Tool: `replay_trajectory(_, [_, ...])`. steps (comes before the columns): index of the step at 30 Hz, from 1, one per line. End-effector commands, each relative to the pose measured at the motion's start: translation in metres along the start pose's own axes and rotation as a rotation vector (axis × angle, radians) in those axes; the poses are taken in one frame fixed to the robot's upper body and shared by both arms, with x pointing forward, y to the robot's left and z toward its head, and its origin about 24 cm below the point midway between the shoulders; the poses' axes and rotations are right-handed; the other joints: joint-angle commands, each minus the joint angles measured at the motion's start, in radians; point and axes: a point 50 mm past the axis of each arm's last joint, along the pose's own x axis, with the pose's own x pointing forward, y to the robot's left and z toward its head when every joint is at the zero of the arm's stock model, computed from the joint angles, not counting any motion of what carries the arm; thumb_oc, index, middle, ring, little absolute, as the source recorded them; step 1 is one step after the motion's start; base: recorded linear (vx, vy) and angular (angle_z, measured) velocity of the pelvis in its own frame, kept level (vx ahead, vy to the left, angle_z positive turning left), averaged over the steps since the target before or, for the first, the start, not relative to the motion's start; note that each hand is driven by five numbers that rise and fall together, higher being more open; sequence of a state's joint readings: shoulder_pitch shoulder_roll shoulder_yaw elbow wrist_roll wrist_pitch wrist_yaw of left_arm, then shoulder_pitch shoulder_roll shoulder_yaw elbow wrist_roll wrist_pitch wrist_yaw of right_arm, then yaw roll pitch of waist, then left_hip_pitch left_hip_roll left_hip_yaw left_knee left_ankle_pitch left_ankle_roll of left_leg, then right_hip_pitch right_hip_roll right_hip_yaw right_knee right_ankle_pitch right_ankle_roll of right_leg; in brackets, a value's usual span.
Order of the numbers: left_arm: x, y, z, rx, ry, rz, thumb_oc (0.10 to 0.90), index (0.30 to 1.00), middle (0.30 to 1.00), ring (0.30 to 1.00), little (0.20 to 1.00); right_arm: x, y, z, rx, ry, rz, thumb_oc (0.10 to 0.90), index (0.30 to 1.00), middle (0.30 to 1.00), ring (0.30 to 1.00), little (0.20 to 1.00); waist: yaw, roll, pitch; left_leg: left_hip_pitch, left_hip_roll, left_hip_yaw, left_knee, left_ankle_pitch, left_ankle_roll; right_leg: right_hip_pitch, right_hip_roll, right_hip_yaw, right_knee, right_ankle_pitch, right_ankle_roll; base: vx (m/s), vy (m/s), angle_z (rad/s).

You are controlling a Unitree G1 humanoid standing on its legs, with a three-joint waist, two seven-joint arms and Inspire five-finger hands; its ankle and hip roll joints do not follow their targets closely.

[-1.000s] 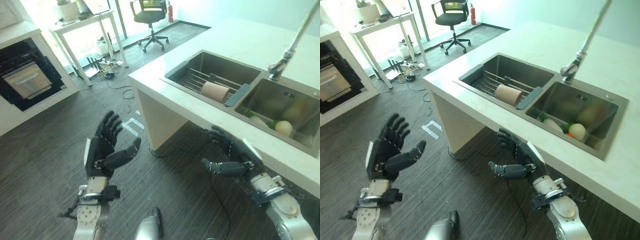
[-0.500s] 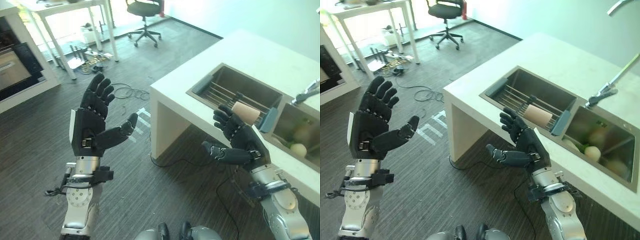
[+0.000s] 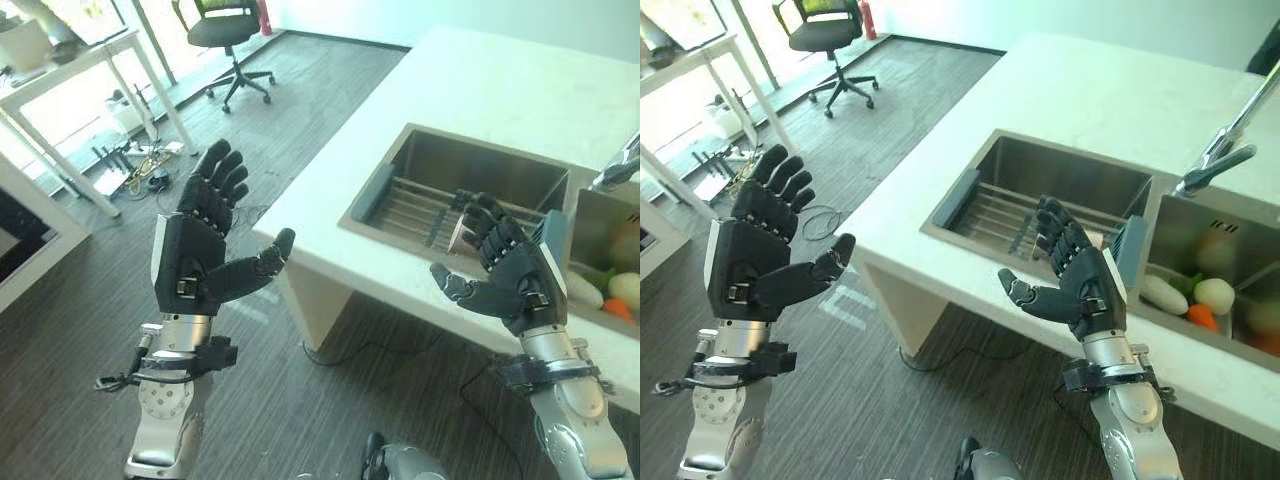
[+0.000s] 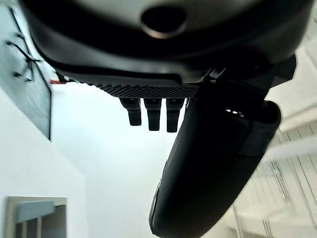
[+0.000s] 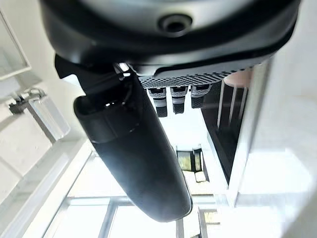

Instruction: Place the dishes in the dishwasher.

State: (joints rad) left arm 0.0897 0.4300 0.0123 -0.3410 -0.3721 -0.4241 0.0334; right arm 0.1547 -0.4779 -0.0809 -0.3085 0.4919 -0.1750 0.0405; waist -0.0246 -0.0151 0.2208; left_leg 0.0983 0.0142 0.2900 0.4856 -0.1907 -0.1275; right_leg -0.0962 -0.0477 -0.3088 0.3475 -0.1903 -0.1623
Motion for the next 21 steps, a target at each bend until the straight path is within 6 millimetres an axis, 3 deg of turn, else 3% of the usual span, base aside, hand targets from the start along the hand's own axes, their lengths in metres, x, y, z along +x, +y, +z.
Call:
replay_trajectory(1, [0.016,-0.005,0.039,0.033,-0.282,-0.043,0.8,0.9,0.9,0.9,0.9,0.01,0.001,0.046,-0.037,-0.285,0.016,0.8,0.9,0.9,0.9,0.9,-0.026,-0.035,-0.062,-0.084,0.063,-0.031,-0.015,0.164,0.03,0.018,-0.084,-0.006,-0.048,0.026,0.202,0.12,-0.077,-0.68])
replay_trajectory(3, [0.015,-0.001,0.04,0.008,-0.274,-0.039,0.8,0.9,0.9,0.9,0.9,0.01,-0.001,0.047,-0.049,-0.282,0.013,0.8,0.9,0.9,0.9,0.9,-0.028,-0.035,-0.053,-0.085,0.061,-0.028,-0.108,0.122,0.056,0.031,-0.072,0.036,-0.048,0.017,0.211,0.17,0.015,-0.5])
replay_trajectory(4, [0.014,0.001,0.04,-0.007,-0.264,-0.03,0.8,0.9,0.9,0.9,0.9,0.013,-0.001,0.047,-0.048,-0.282,0.013,0.8,0.9,0.9,0.9,0.9,-0.029,-0.022,-0.05,-0.097,0.066,-0.047,-0.186,0.089,0.063,0.029,-0.052,0.076,-0.048,0.009,0.222,0.17,0.11,-0.45])
replay_trajectory(5, [0.011,0.002,0.039,-0.002,-0.262,-0.029,0.8,0.9,0.9,0.9,0.9,0.014,-0.001,0.047,-0.041,-0.282,0.018,0.8,0.9,0.9,0.9,0.9,-0.026,-0.002,-0.047,-0.149,0.075,-0.096,-0.186,0.053,0.059,0.029,-0.027,0.105,-0.048,0.004,0.228,0.11,0.108,-0.55])
replay_trajectory(6, [0.011,0.002,0.04,0.0,-0.263,-0.03,0.8,0.9,0.9,0.9,0.9,0.014,0.0,0.047,-0.039,-0.284,0.017,0.8,0.9,0.9,0.9,0.9,-0.025,0.002,-0.049,-0.164,0.075,-0.107,-0.186,0.053,0.059,0.024,-0.022,0.112,-0.048,0.007,0.228,0.15,0.098,-0.83])
replay_trajectory(8, [0.007,0.003,0.041,0.028,-0.265,-0.02,0.8,0.9,0.9,0.9,0.9,0.016,0.005,0.047,-0.027,-0.279,0.052,0.8,0.9,0.9,0.9,0.9,0.003,0.02,-0.05,-0.238,0.036,-0.276,-0.186,0.062,0.049,0.033,0.022,0.199,-0.048,-0.013,0.224,0.17,0.074,-1.06])
replay_trajectory(9, [0.007,0.002,0.041,0.029,-0.265,-0.021,0.8,0.9,0.9,0.9,0.9,0.017,0.007,0.047,-0.03,-0.278,0.059,0.8,0.9,0.9,0.9,0.9,0.01,0.02,-0.051,-0.245,0.027,-0.302,-0.186,0.063,0.051,0.035,0.027,0.214,-0.048,-0.018,0.223,0.12,0.073,-1.27])
replay_trajectory(14, [0.018,-0.01,0.037,-0.027,-0.255,-0.104,0.8,0.9,0.9,0.9,0.9,0.011,0.004,0.048,-0.005,-0.266,0.049,0.8,0.9,0.9,0.9,0.9,-0.032,0.025,-0.071,-0.217,0.054,-0.246,-0.186,0.007,0.064,0.035,0.01,0.207,-0.048,-0.033,0.234,0.1,0.16,-1.17])
replay_trajectory(21, [0.025,-0.026,0.028,-0.062,-0.189,-0.215,0.8,0.9,0.9,0.9,0.9,0.015,0.009,0.047,-0.011,-0.261,0.038,0.8,0.9,0.9,0.9,0.9,-0.035,0.026,-0.08,-0.203,0.039,-0.233,-0.186,-0.022,0.084,0.025,-0.011,0.199,-0.048,-0.025,0.248,0.01,0.148,-0.06])
